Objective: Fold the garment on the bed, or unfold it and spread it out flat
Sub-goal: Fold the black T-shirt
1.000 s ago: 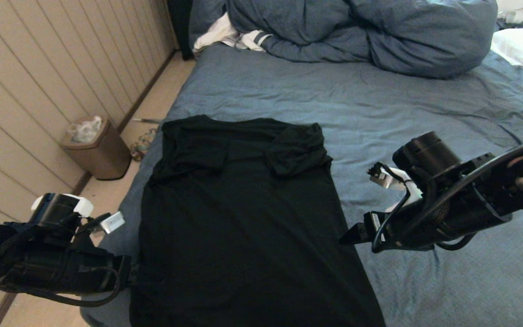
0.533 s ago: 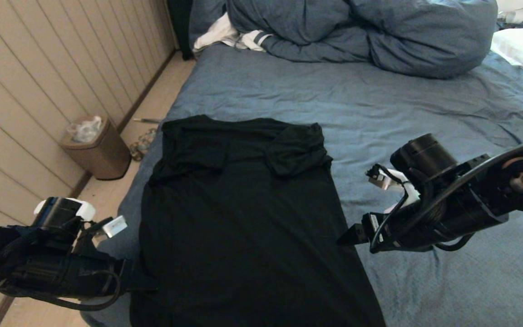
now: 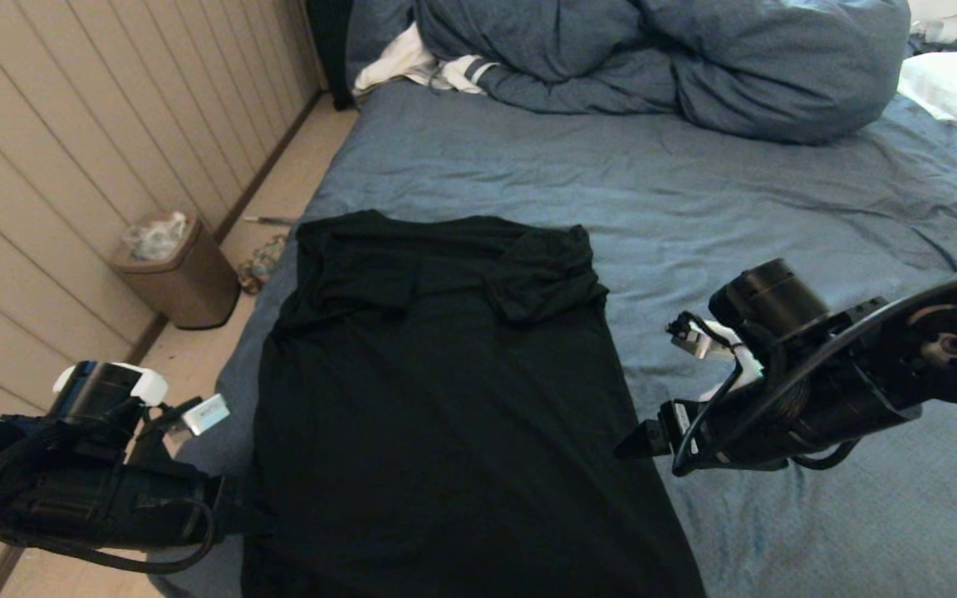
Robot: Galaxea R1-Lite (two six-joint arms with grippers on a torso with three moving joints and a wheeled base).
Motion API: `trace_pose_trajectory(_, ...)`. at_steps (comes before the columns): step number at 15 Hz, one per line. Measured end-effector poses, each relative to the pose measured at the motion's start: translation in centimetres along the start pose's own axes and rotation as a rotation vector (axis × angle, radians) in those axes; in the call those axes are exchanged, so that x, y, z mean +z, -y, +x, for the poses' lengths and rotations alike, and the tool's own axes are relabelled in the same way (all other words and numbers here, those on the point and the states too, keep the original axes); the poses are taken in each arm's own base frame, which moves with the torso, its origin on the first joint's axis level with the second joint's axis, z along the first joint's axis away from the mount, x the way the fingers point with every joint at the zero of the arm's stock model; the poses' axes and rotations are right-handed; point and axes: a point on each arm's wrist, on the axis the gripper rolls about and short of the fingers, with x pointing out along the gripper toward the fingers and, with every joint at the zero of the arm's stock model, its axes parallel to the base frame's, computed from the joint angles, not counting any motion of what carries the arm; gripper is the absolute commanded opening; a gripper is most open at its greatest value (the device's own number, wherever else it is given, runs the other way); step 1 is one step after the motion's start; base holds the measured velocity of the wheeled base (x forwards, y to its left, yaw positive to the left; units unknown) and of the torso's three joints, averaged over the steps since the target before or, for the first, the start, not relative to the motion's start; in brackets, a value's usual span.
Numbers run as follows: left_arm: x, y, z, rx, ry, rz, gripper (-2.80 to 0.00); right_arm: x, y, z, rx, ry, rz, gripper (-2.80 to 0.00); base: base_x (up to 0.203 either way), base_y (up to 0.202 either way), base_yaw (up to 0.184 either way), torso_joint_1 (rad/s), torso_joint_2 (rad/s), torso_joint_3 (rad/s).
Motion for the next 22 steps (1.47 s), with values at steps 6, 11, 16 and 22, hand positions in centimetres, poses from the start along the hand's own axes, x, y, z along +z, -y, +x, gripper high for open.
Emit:
trace_pose_trajectory(6, 0.0, 0.1, -0.1, -0.002, 0.006, 0.001, -2.80, -0.7, 0.4, 2.5, 0.012, -0.019, -0.004, 0.00, 0.000, 0.000, 0.000, 0.000, 0.00, 0.000)
trace_pose_trajectory(11, 0.0, 0.1, -0.1, -0.002, 0.005, 0.000, -2.80, -0.9, -0.3, 5.0, 0.070, -0.001, -0.041, 0.00, 0.000, 0.000, 0.000, 0.000, 0.00, 0.000)
trace_pose_trajectory(16, 0.0, 0.1, -0.1, -0.001, 0.006, -0.001, -2.80, -1.7, -1.3, 5.2, 0.087, -0.022, -0.067, -2.80, 0.000, 0.000, 0.000, 0.000, 0.00, 0.000)
trace_pose_trajectory(22, -0.8, 0.5, -1.1, 0.001, 0.021, -0.013, -2.80, -3.4, -1.0, 3.6, 0.094, -0.018, -0.086, -2.80, 0.000, 0.000, 0.000, 0.000, 0.00, 0.000)
